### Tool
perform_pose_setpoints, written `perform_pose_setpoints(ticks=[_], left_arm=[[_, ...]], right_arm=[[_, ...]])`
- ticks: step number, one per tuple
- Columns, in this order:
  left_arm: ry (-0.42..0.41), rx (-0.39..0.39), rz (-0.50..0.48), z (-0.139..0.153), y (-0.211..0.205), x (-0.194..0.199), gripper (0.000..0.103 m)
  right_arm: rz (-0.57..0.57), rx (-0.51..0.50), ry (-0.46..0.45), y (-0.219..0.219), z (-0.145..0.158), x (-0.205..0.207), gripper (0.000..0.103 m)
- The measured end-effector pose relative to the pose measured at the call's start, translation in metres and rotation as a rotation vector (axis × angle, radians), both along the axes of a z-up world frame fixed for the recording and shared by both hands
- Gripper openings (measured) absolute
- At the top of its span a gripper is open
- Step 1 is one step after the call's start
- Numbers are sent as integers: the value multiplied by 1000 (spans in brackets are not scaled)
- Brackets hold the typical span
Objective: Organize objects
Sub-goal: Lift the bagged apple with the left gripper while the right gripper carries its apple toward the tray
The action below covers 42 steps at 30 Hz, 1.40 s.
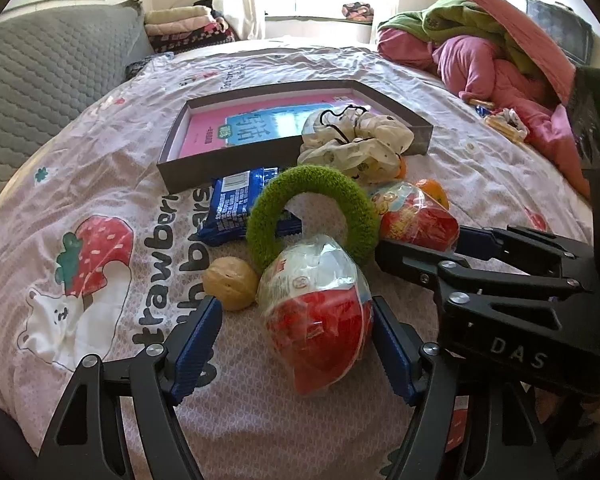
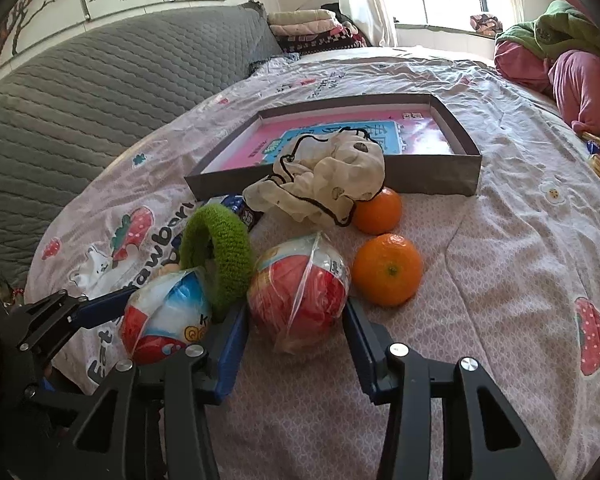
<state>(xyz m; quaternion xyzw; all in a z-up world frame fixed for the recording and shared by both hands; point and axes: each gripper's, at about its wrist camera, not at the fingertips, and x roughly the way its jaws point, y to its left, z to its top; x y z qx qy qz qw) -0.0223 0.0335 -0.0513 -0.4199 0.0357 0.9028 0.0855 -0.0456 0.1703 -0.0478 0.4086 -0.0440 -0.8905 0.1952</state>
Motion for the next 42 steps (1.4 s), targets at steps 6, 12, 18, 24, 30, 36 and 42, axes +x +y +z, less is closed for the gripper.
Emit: perform_pose_setpoints(ticks=[6, 12, 18, 24, 30, 36, 42], left_arm=[[-22, 15, -21, -6, 0, -3, 54], [-17, 50, -30, -4, -6, -1, 54], [8, 83, -33, 6, -14, 5, 54], [64, 99, -31, 20, -19, 13, 54], [90, 102, -20, 28, -23, 15, 54], [93, 102, -19, 27, -24, 15, 54], [97, 108, -18, 29, -23, 11, 54]], right_arm=[[-2, -4, 31, 1, 5, 5, 48], [5, -3, 55, 3, 8, 12, 48], [-13, -8, 90, 11, 14, 20, 48], [-33, -12, 145, 19, 24, 29, 48], [-17, -4, 206, 18, 33, 36, 48], [-2, 12, 256, 12, 39, 43, 48], [-7, 34, 275, 10, 40, 45, 48]])
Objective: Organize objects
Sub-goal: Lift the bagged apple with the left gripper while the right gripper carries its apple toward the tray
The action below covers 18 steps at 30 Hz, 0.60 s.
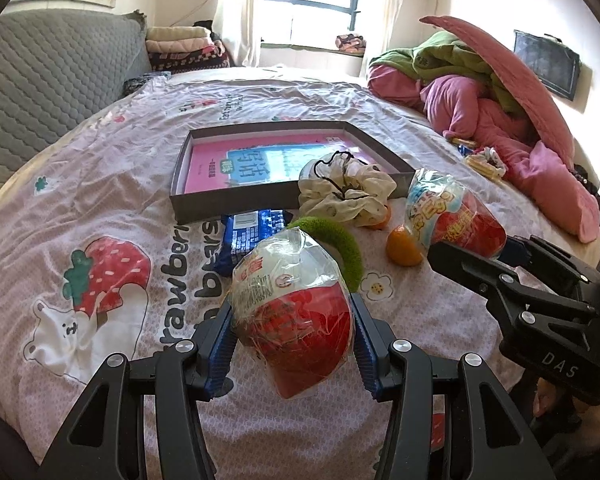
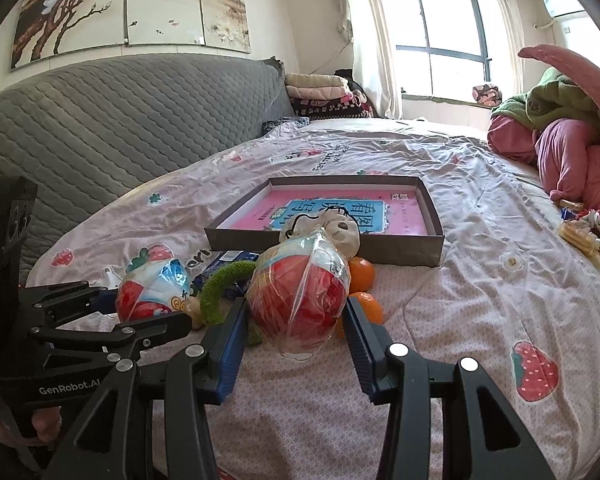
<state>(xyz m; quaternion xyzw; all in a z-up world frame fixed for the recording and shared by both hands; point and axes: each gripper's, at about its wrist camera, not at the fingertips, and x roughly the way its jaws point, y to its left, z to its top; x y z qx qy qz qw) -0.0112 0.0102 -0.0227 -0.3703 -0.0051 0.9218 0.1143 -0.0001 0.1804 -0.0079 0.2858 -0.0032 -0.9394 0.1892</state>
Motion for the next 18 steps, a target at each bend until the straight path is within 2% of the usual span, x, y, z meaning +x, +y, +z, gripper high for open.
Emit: perform_pose_setpoints(ticks=[18], left_arm=[[21, 17, 63, 12, -14, -27, 54]], right_arm=[[-48, 25, 39, 3, 5, -6, 48]])
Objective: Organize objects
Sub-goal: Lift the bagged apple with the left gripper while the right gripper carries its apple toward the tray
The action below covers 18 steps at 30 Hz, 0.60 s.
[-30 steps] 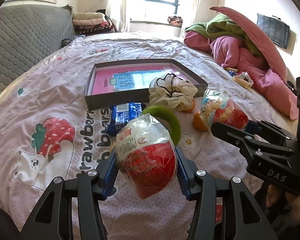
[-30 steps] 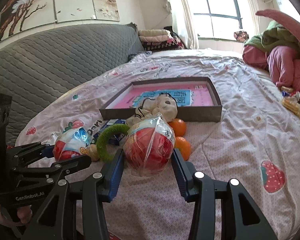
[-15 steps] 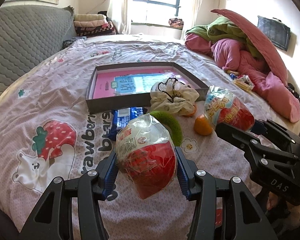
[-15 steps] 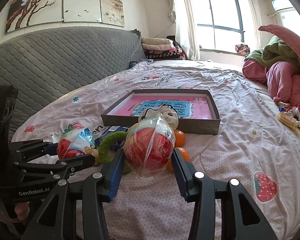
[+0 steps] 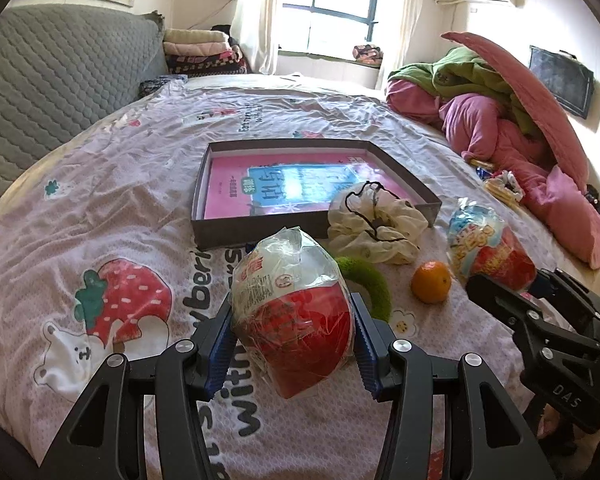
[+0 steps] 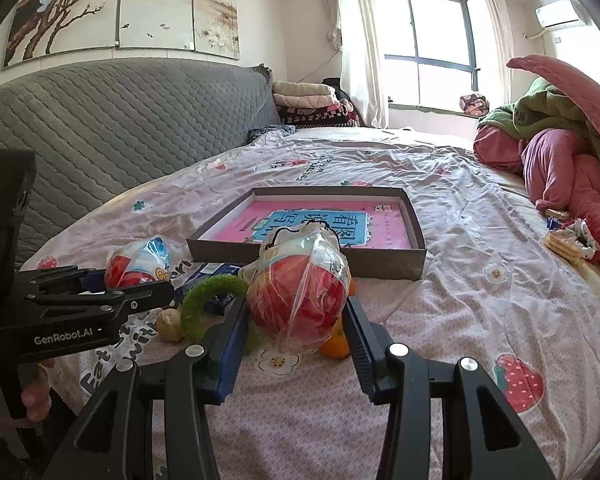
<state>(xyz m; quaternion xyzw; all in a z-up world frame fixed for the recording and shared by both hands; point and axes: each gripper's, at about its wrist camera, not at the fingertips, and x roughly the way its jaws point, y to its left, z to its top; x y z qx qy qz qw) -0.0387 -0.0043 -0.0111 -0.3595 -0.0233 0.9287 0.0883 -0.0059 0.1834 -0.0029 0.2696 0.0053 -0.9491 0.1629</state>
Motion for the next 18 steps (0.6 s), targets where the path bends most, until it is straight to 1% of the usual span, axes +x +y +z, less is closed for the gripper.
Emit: perform_pose_setpoints(ticks=[7, 18], left_arm=[[-8, -2, 11, 2, -3, -17, 54], [10, -10, -21, 5, 7, -37, 54]], right_arm=[[0, 5, 18, 0, 6, -8, 48], [-27, 27, 27, 12, 11, -25, 48]])
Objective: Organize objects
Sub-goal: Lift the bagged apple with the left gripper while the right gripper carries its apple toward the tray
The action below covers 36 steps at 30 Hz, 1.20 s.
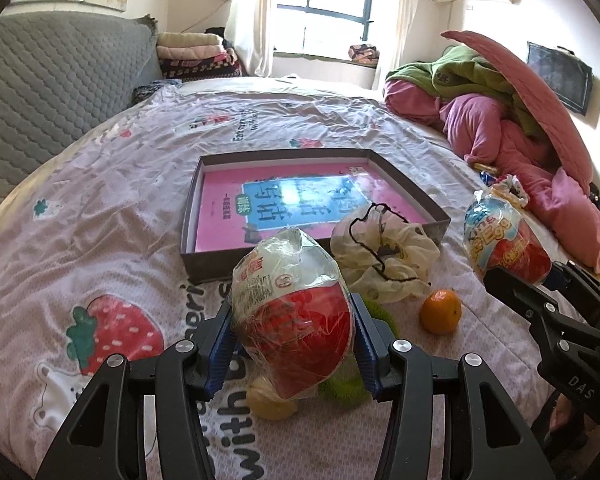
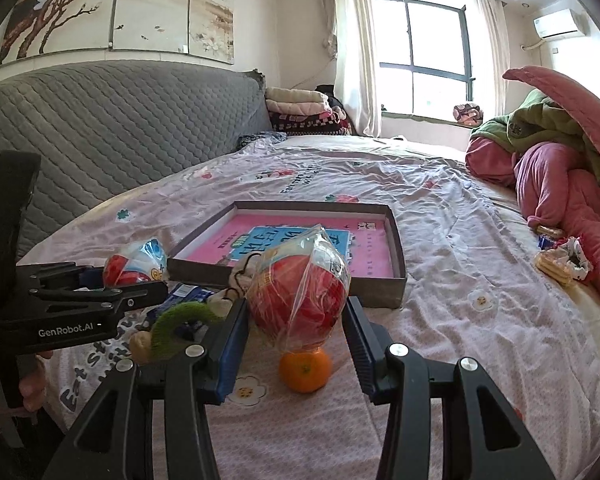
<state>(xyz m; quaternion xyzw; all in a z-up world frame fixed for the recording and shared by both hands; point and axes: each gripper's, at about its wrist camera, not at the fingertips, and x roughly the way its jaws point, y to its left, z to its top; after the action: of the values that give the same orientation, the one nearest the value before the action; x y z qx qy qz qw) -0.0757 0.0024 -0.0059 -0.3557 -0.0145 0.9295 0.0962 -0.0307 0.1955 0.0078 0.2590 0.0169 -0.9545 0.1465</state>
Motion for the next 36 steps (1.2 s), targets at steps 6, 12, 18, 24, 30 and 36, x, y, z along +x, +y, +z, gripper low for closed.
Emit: perform_pose_setpoints(ticks=[6, 12, 18, 24, 30, 36], left_arm=[[4, 2, -1, 2, 2, -11, 54], [0, 12, -4, 4, 2, -20, 54], [10, 19, -7, 9, 0, -31, 54], [32, 23, -5, 16, -1, -42, 54], [43, 15, -3, 19, -1, -50, 54], [58, 3, 7, 23, -5, -60, 54]], right_arm=[[2, 15, 0, -1, 1, -10, 48], [8, 30, 11, -3, 3, -18, 48], [7, 41, 14, -2, 2, -28, 48], [0, 40, 4, 1, -1, -39, 48], [4, 49, 11, 2, 0, -47, 48], [0, 40, 11, 3, 0, -57, 48]])
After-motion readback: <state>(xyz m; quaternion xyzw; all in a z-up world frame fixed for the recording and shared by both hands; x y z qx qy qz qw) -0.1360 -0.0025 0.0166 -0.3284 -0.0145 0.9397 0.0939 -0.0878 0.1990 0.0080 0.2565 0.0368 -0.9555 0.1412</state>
